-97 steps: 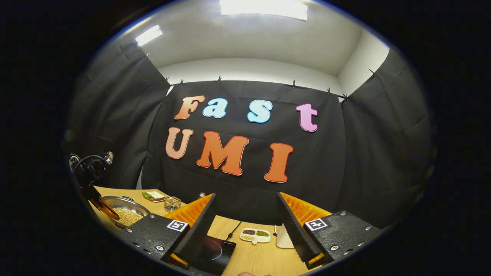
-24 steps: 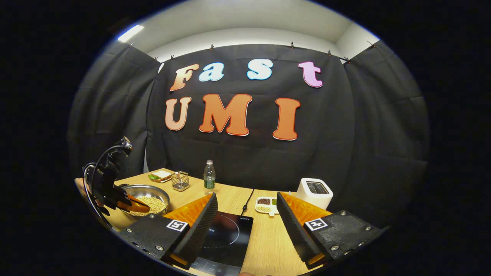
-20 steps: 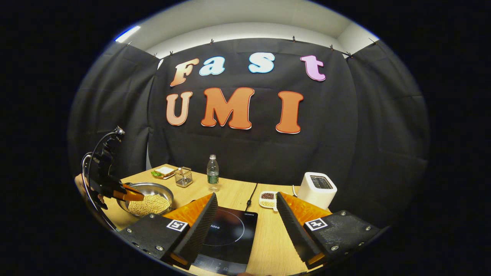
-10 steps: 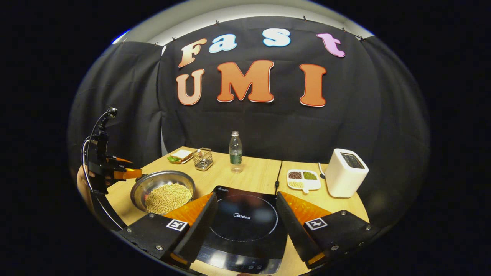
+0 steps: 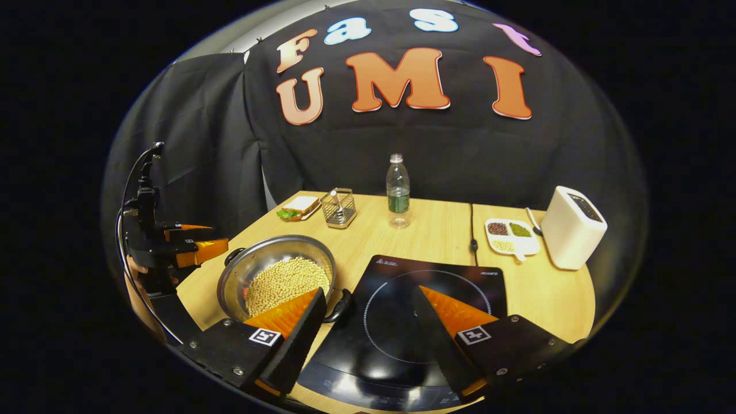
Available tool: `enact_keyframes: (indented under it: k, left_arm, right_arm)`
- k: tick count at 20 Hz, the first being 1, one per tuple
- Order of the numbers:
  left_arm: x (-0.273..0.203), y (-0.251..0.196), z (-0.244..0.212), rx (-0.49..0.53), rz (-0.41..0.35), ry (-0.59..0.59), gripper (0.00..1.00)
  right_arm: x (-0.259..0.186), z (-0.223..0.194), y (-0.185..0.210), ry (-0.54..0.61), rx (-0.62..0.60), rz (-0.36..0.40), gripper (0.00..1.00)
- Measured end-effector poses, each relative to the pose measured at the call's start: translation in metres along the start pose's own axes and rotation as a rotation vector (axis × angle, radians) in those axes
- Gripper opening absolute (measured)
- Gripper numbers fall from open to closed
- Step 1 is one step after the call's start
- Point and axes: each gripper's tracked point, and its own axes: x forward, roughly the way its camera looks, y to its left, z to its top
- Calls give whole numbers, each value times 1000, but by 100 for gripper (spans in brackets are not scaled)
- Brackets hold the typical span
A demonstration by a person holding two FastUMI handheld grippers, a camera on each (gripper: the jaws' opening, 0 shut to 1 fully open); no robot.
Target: First push the handle of the pot to place it horizontally, then grasp the pot with both hands and set it on the induction cooktop.
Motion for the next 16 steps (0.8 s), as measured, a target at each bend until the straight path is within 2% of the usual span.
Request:
enact_keyframes:
  k: [1,3,8,16]
  left_arm:
    - [2,-1,-3,-8,-10,10,90]
    - [9,-5,-10,-22,-44,29,88]
    - [29,11,-23,-58,-60,82,87]
    - [41,31,-25,-65,-59,115,88]
  right_arm:
    - [9,-4,6,29,4,4,96]
    - [26,-12,18,77,28,18,96]
    - [55,-34,52,197,102,46,94]
    - [85,-53,61,292,159,-19,91]
